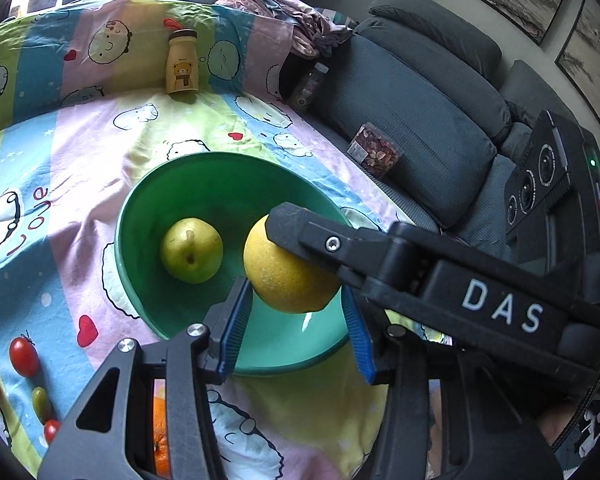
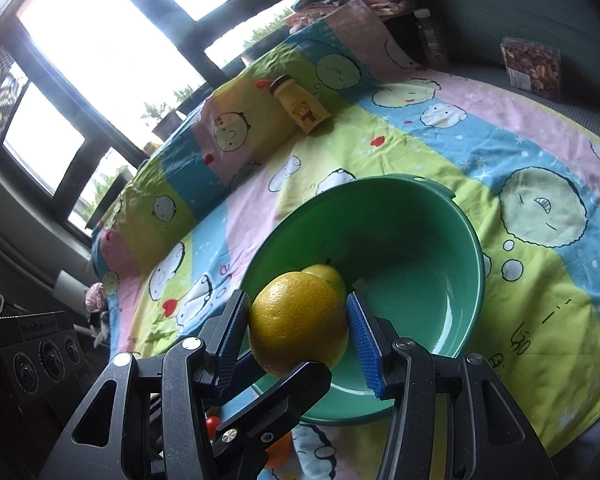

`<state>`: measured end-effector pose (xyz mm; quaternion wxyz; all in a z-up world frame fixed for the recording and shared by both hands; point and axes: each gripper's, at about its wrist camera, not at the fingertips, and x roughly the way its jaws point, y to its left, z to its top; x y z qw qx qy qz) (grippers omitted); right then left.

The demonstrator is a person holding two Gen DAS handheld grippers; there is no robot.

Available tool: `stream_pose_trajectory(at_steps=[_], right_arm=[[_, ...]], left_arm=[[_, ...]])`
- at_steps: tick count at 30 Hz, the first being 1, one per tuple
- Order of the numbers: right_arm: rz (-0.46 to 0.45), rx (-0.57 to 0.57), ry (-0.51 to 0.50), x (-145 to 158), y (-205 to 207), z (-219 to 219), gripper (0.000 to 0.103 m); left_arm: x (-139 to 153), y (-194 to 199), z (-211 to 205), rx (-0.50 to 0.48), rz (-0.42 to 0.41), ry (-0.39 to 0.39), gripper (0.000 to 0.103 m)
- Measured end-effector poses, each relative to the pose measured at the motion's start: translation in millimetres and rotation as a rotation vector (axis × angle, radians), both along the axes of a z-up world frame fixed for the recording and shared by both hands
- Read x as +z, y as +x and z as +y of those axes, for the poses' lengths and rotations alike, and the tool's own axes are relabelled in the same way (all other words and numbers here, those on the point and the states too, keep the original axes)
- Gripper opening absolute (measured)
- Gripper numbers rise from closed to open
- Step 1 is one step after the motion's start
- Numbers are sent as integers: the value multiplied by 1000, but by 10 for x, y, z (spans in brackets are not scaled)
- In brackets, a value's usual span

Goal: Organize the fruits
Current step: 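Lower the grapefruit into the basin beside the pear, open right tool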

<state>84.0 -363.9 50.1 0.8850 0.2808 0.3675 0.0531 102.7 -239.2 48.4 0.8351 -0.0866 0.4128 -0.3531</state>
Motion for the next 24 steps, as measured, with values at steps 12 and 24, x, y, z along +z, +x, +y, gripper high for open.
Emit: stream_pose_trajectory(at_steps=[12,24], right_arm=[[64,-31,22,-128,34,-129,53],[110,-54,20,-205,68,-173,53]], left_arm=[[-131,45,-126,-23,50,10,45],[-225,113,-185,-29,88,13,45]])
